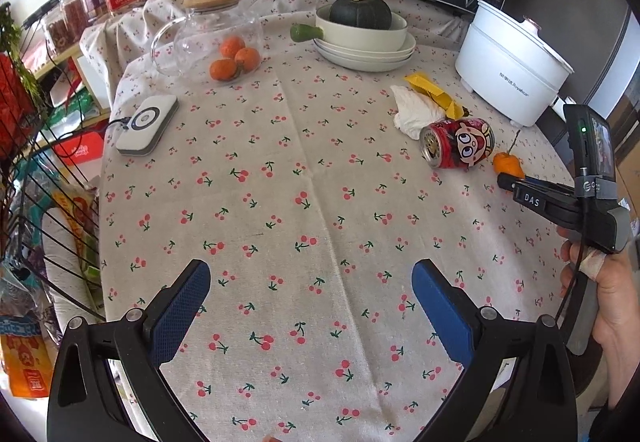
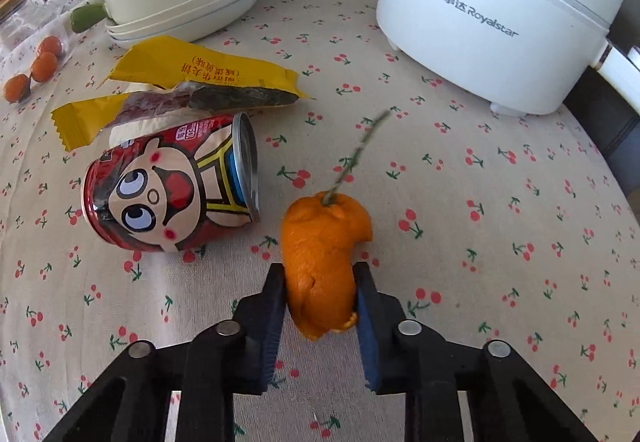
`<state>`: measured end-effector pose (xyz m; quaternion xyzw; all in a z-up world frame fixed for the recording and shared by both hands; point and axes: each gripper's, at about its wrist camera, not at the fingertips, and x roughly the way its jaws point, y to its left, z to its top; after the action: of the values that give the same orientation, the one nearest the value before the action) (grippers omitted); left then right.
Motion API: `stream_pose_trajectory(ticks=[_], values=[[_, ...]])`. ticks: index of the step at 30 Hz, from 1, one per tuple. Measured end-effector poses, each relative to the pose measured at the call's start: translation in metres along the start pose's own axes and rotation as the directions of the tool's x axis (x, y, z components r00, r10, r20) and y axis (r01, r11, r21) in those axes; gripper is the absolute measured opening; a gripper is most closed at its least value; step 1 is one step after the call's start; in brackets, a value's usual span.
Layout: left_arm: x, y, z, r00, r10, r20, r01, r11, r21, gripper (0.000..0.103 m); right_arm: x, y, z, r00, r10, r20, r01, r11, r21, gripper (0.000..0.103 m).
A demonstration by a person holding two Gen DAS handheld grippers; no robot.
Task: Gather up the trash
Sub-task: 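Lift the pepper with the right tool while the left tool grasps the red can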
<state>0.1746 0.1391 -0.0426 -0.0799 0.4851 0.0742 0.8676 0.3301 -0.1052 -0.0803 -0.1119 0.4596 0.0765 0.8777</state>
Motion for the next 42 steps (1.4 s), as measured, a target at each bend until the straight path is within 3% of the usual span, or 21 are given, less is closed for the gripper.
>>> stream_pose_trajectory(ticks=[6, 13, 17, 19, 25, 31, 34, 42], values=[[-0.004, -0.006, -0.005, 0.998, -0.057, -0.016, 0.057, 0.998, 0.019, 0.102, -0.040, -0.032, -0.025, 1.000, 0.026, 0.000, -0.026, 0.998, 0.064, 0.022], [0.008, -0.046, 0.015, 0.994, -0.112, -0.009, 0.111, 0.978, 0.179, 0.102, -0.092, -0.067, -0.064, 0.998, 0.053, 0.020, -0.055, 0.995, 0.081, 0.022], [0.038, -0.079, 0.040, 0.992, -0.129, -0.004, 0.124, 0.946, 0.301, 0.099, -0.103, -0.083, -0.074, 0.997, 0.073, 0.029, -0.075, 0.993, 0.087, 0.022], [0.059, -0.096, 0.053, 0.990, -0.138, -0.017, 0.135, 0.926, 0.351, 0.092, -0.104, -0.091, -0.077, 0.995, 0.093, 0.032, -0.096, 0.991, 0.098, 0.022], [0.098, -0.151, 0.081, 0.988, -0.157, 0.003, 0.133, 0.846, 0.516, 0.086, -0.102, -0.103, -0.081, 0.994, 0.112, 0.015, -0.112, 0.992, 0.064, 0.022], [0.128, -0.180, 0.098, 0.995, -0.097, -0.005, 0.081, 0.799, 0.597, 0.084, -0.088, -0.109, -0.086, 0.993, 0.120, -0.017, -0.119, 0.992, 0.040, 0.022], [0.136, -0.181, 0.101, 0.996, -0.085, -0.010, 0.075, 0.800, 0.595, 0.078, -0.082, -0.114, -0.088, 0.993, 0.117, -0.029, -0.116, 0.992, 0.043, 0.022], [0.116, -0.165, 0.079, 0.990, -0.132, -0.041, 0.136, 0.873, 0.469, 0.073, -0.089, -0.127, -0.098, 0.996, 0.077, -0.035, -0.074, 0.995, 0.068, 0.022]])
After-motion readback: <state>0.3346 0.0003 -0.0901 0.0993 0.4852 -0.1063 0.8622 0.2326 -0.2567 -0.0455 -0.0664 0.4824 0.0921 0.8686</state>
